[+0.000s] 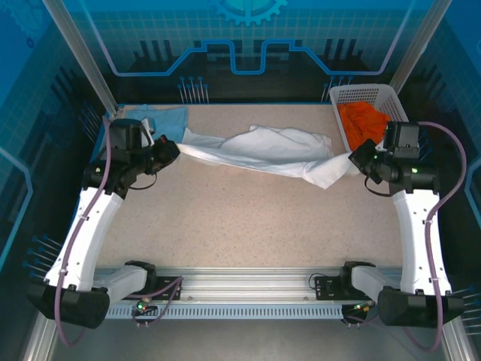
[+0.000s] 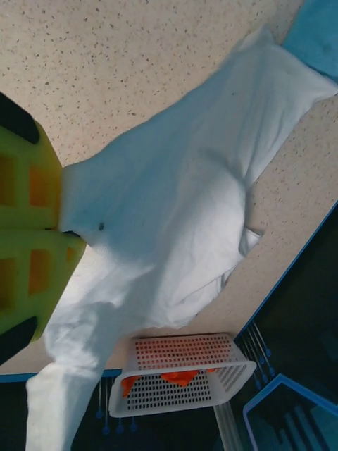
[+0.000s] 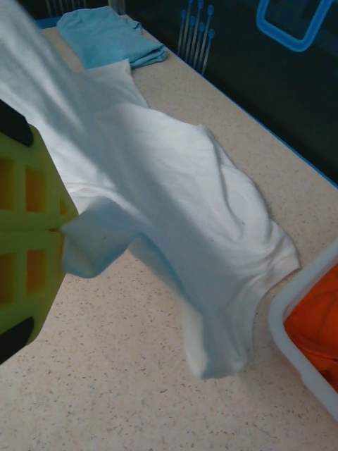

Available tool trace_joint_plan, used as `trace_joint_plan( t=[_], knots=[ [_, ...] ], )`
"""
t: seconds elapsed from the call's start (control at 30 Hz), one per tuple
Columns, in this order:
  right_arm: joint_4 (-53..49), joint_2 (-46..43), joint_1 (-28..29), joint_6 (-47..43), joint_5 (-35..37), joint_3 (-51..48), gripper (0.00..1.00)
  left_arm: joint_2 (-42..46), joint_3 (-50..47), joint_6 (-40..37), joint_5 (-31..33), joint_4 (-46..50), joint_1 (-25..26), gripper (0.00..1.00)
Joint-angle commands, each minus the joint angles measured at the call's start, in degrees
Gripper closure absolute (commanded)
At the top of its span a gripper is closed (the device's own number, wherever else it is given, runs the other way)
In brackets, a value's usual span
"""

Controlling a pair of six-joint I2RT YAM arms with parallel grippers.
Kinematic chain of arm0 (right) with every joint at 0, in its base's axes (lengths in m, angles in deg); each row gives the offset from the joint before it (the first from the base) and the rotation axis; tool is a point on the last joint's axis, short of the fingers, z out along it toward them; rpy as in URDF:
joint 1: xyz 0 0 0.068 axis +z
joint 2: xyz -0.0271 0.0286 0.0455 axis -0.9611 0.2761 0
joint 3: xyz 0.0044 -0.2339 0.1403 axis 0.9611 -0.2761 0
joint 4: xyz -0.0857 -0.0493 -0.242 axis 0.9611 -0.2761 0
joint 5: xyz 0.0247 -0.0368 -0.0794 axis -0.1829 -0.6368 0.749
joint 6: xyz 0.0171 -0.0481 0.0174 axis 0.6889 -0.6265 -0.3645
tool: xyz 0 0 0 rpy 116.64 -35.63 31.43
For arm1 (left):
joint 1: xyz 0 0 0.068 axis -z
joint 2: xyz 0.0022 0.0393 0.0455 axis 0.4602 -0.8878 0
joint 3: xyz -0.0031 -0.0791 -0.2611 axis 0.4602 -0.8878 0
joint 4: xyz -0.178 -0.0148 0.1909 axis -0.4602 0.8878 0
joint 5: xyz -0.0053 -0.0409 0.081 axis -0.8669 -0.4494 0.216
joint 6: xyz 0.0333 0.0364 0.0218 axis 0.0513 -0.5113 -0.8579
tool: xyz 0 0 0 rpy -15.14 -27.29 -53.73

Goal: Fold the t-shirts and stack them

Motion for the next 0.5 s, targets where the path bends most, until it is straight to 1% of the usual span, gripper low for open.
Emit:
trace_joint_plan(
  t=[0.0,0.07,0.13,0.23,0.3,0.37,0.47],
  knots=[
    [-3.2,-2.1,0.7,-2.5,-2.0,-5.9,1.00,0.8,-6.1,-1.3,-3.2,4.0,-0.4,1.00],
    [-1.6,-2.7,0.7,-3.2,-2.9,-10.3,1.00,0.9,-9.4,-0.9,-3.1,3.5,-0.6,1.00],
    [1.1,-1.4,0.8,-3.9,-5.3,-13.2,1.00,-0.1,-11.6,0.1,-3.4,1.7,-1.0,1.00],
    [6.9,3.1,0.7,-3.0,-8.1,-14.5,1.00,-5.4,-10.5,1.6,-4.5,-1.7,-1.8,1.00],
    [10.5,7.8,0.9,-2.3,-8.9,-12.2,1.00,-11.1,-6.8,2.2,-5.4,-4.2,-2.0,1.00],
    [12.6,14.1,1.1,-1.1,-8.9,-7.3,1.00,-17.9,-0.6,2.8,-6.6,-6.0,-2.3,1.00],
    [15.0,25.3,1.7,0.6,-9.9,5.0,1.00,-30.6,14.0,2.9,-10.4,-6.2,-3.4,1.00]
  ],
)
